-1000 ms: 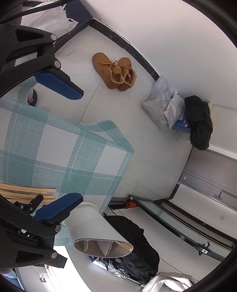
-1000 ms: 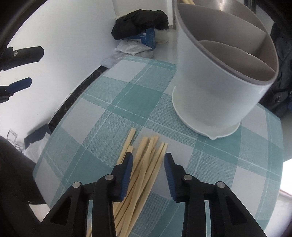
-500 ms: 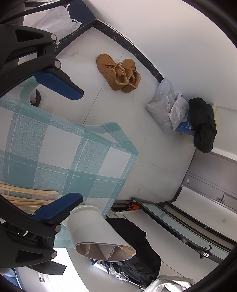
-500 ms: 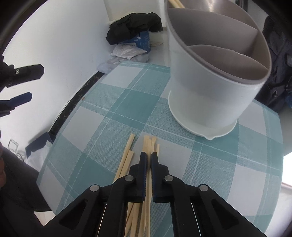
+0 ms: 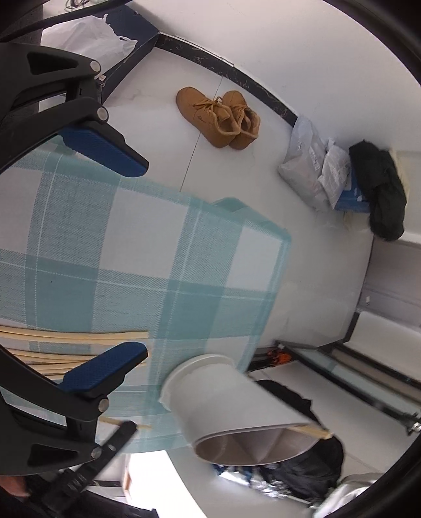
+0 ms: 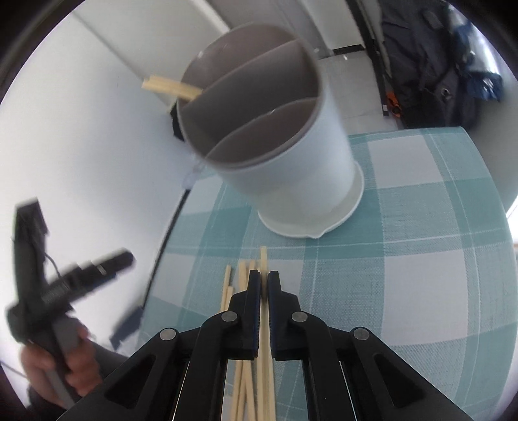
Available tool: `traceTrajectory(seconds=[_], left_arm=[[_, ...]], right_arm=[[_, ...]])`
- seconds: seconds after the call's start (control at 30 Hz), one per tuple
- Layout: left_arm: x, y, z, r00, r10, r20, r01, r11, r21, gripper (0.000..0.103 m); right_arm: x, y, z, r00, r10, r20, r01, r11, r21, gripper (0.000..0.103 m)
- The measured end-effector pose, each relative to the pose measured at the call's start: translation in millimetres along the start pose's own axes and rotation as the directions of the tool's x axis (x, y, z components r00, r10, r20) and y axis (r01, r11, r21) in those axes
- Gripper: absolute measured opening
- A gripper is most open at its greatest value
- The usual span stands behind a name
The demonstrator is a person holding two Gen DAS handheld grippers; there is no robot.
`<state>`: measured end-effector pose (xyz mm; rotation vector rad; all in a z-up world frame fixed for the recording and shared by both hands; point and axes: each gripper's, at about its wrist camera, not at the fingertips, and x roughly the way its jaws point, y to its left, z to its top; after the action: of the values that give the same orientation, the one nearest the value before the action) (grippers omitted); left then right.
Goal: Organize utensils
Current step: 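Lift the chopstick with the right tool while the left tool grasps another chopstick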
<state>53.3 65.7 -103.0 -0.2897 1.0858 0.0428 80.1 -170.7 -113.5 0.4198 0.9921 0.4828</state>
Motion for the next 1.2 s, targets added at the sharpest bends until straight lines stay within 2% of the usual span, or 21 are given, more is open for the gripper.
traceTrajectory(seconds=[0.17,0.23,0.3,0.47,0.53,0.67,0.73,0.8,0.93,1.03,1.1,1.13,1.17,1.2], left_arm=[[16,-21,-12,0.997,0.003,-0.082,0.005,0.995,0.101,0.099],[25,-27,-16,0.991,-0.007,-0.132,0.023,0.992,0.123,0.099],[31,-30,-18,0.989,0.023,-0.148,-0.004,0.992,0.129,0.099],[36,-32,-14,0.987,0.049,-0.153,-0.036,0.995,0.09,0.099],[40,-33,-11,0.987,0.07,-0.148,-0.059,0.995,0.076,0.099],[49,-35,-4,0.986,0.065,-0.152,-0.061,0.998,0.033,0.098],[52,-40,-2,0.986,0.081,-0.148,-0.074,0.996,0.047,0.091],[55,-47,-2,0.983,0.099,-0.154,-0.087,0.993,0.081,0.073],[60,-52,-4,0.979,0.128,-0.161,-0.11,0.987,0.12,0.07],[59,-50,-2,0.977,0.152,-0.152,-0.134,0.984,0.12,0.057],[57,-47,0,0.974,0.177,-0.143,-0.16,0.98,0.119,0.034],[57,-47,1,0.974,0.179,-0.141,-0.163,0.98,0.115,0.027],[56,-45,2,0.974,0.173,-0.144,-0.158,0.982,0.105,0.016],[56,-42,2,0.975,0.168,-0.147,-0.155,0.983,0.096,0.012]], right_arm=[[-17,-17,0,0.994,0.092,0.061,-0.097,0.992,0.082,0.004],[-22,-21,0,0.991,0.106,0.082,-0.114,0.989,0.094,0.004],[-27,-25,0,0.989,0.109,0.1,-0.119,0.988,0.1,0.004],[-39,-37,1,0.984,0.117,0.136,-0.133,0.985,0.112,0.004],[-54,-40,-8,0.981,0.114,0.157,-0.134,0.984,0.118,0.004],[-63,-41,-7,0.977,0.103,0.188,-0.122,0.988,0.097,0.004],[-66,-44,-6,0.975,0.1,0.198,-0.12,0.989,0.09,0.004],[-67,-47,-6,0.973,0.104,0.204,-0.127,0.987,0.1,0.004],[-71,-53,-7,0.975,0.111,0.194,-0.135,0.984,0.117,0.004],[-72,-55,-8,0.974,0.114,0.194,-0.139,0.983,0.122,0.004],[-72,-53,-6,0.974,0.114,0.193,-0.138,0.984,0.115,0.004],[-72,-52,-6,0.974,0.116,0.194,-0.138,0.984,0.109,0.004],[-72,-50,-5,0.973,0.12,0.196,-0.141,0.985,0.101,0.004],[-73,-48,-5,0.973,0.121,0.197,-0.142,0.985,0.097,0.004]])
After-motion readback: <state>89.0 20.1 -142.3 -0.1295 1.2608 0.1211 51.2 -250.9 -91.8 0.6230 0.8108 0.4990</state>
